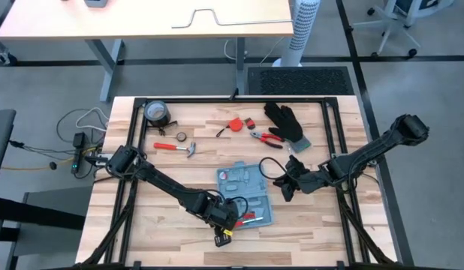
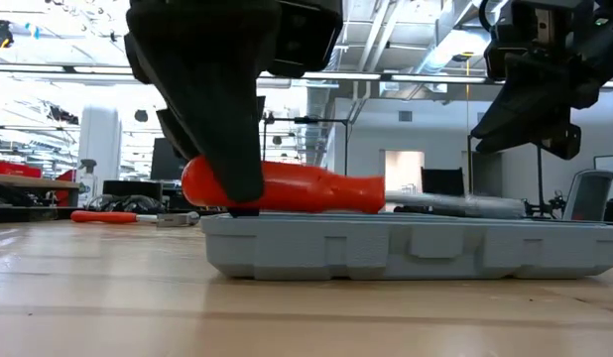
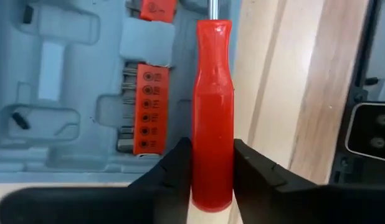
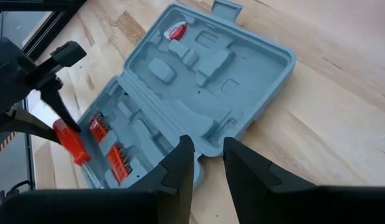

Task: Prefit tool cases
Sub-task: Put the orange nut driver into the gray toolbox, then put the orange hammer into the gray toolbox

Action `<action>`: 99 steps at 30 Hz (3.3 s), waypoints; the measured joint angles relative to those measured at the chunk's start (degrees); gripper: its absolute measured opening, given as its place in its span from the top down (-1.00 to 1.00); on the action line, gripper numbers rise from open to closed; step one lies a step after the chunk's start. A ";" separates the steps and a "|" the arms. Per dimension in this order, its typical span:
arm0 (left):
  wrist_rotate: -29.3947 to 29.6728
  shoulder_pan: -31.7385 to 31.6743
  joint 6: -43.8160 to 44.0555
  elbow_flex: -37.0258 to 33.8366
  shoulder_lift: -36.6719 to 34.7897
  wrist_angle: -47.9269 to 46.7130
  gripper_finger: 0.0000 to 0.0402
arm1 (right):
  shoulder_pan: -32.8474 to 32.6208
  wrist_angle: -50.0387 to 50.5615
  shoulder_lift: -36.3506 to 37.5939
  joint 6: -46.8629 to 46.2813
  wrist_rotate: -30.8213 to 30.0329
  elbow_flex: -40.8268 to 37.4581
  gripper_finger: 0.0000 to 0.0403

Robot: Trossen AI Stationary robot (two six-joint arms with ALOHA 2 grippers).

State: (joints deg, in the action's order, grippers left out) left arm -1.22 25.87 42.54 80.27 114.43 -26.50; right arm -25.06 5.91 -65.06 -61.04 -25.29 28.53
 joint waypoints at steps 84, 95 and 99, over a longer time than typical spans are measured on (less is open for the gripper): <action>0.52 -3.30 -4.16 -7.95 0.85 19.82 0.52 | -3.67 -15.50 -36.28 4.55 24.94 18.49 1.00; 2.39 -3.78 -5.41 -8.17 -2.36 20.82 0.52 | -1.45 -10.90 -26.47 7.19 23.33 18.56 0.94; 9.08 -4.36 -8.76 -8.11 -6.57 25.65 0.52 | 1.57 -11.67 -21.45 10.23 23.13 18.56 0.93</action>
State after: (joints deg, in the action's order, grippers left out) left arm 7.86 21.50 33.78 72.16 107.86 -0.84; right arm -23.49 -5.76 -86.50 -50.81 -2.16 47.09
